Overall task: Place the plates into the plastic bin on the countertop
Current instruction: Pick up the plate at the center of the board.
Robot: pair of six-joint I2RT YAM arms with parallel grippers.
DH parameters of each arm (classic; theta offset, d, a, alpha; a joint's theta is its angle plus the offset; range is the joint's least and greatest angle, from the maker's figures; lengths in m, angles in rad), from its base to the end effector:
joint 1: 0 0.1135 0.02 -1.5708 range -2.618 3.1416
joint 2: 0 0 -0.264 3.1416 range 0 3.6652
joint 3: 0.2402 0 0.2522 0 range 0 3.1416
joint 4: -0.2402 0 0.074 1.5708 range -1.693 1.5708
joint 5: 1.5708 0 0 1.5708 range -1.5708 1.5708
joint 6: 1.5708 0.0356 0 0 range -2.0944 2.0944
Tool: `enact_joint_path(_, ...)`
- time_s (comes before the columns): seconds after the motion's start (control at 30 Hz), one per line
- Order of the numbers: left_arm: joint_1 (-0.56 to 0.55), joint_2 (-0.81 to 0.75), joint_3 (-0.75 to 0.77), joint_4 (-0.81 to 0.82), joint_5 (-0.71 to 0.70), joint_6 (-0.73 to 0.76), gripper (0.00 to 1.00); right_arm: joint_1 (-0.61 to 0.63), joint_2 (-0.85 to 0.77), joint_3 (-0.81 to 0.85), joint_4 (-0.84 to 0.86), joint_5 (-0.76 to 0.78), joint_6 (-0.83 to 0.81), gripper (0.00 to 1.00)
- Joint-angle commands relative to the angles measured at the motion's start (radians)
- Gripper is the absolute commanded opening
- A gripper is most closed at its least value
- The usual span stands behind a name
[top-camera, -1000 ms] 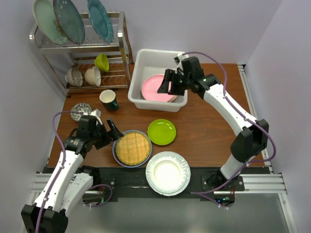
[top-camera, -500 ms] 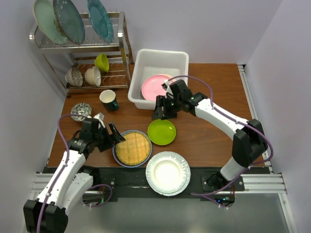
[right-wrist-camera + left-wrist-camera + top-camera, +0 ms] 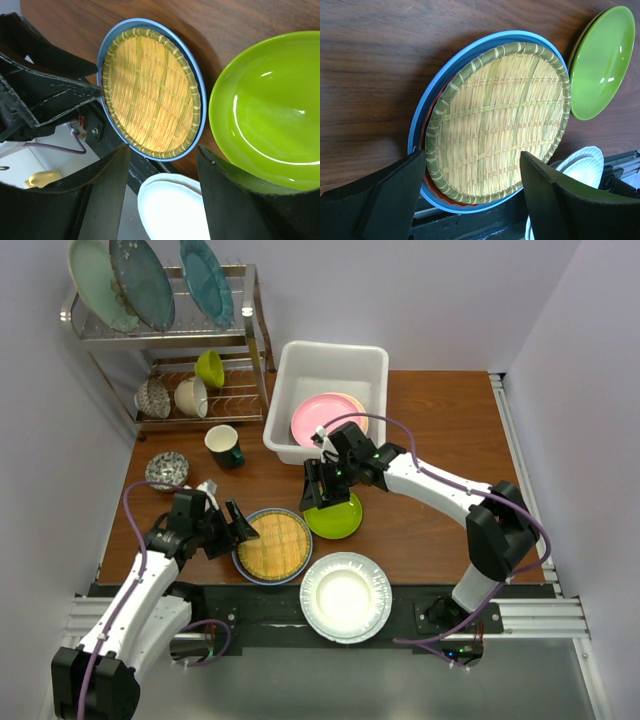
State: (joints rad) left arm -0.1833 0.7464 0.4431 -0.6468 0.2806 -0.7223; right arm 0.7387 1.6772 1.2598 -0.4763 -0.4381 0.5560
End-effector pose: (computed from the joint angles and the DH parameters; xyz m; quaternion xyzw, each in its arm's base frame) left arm 0.1367 -0.0354 0.1888 -0.2099 0.9202 -0.2520 0.2137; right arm 0.2581 0.2555 0.2487 -0.1559 0.9103 0.3590 0.1350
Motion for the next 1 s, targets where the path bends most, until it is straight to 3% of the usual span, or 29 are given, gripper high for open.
enact_joint_path(0.0,0.007,0.001,-0.012,0.032,0.017,-0.014,0.8,-0.001,-0.004,0.01,-0.004,-0.022,-0.018,0.59)
enact_joint_path(0.63,0.002,-0.015,-0.053,0.05,0.039,-0.052,0.76,0.002,-0.002,-0.053,0.016,-0.028,-0.005,0.59)
enact_joint_path(0.97,-0.065,-0.035,-0.055,0.035,-0.043,-0.127,0.76,0.008,-0.017,-0.126,0.07,-0.044,0.031,0.6)
